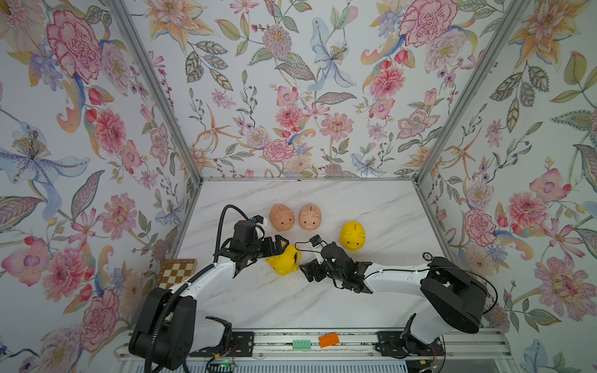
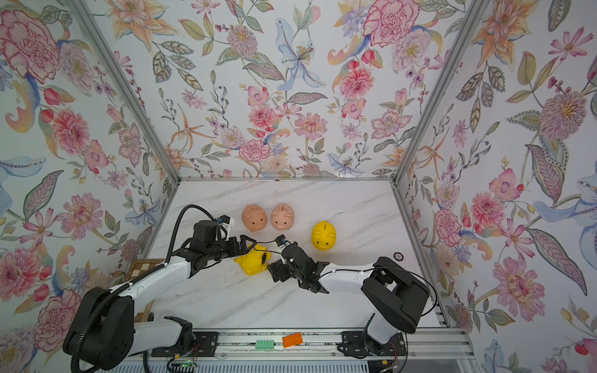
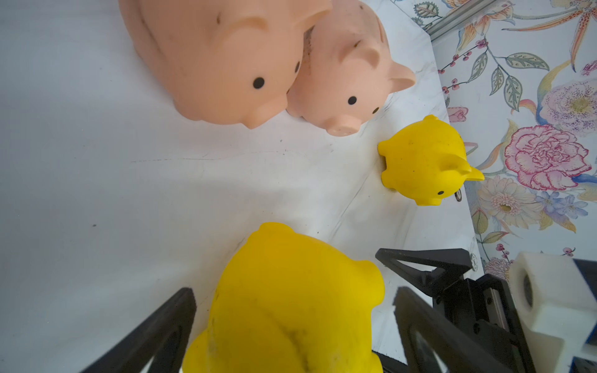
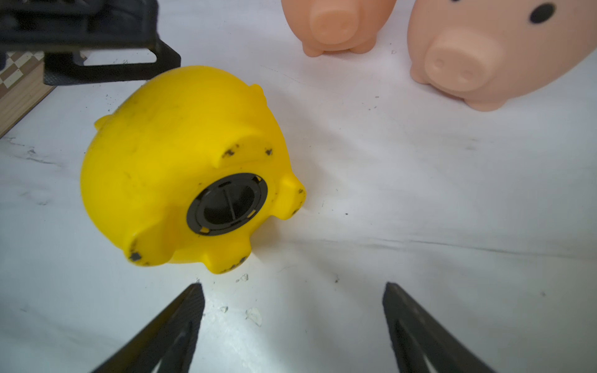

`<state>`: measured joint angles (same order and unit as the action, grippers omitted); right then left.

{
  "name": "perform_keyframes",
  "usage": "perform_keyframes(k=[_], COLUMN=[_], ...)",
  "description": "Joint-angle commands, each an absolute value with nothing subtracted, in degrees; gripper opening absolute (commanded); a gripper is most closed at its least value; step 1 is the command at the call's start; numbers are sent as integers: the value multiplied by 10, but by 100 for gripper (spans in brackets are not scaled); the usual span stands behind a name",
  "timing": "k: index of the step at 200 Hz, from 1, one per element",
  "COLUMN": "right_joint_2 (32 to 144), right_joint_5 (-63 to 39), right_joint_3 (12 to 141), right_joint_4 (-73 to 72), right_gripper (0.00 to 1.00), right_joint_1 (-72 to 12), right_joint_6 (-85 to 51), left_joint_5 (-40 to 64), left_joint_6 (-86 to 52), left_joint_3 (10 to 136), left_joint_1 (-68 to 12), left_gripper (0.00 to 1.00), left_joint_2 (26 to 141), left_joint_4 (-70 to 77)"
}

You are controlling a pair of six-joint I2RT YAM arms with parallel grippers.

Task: Open piggy banks
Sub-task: Adjust the piggy bank at the center of the board.

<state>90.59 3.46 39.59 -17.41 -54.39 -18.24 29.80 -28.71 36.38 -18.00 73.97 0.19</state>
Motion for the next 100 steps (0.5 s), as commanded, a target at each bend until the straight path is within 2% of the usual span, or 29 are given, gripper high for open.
perform_keyframes(k=[1, 100], right_joint_2=[886, 855], right_joint_5=[43, -7], right_joint_3=[388, 351], right_joint_4=[-170, -212], right_gripper=[89, 88], right_joint_1=[-530, -513], right_joint_6=[-194, -205], left_joint_5=[304, 305], left_joint_6=[-281, -246], left_joint_3=[351, 326], left_joint_1=[-178, -211], left_gripper=[99, 99], left_joint_2=[732, 722], left_joint_4=[15, 51])
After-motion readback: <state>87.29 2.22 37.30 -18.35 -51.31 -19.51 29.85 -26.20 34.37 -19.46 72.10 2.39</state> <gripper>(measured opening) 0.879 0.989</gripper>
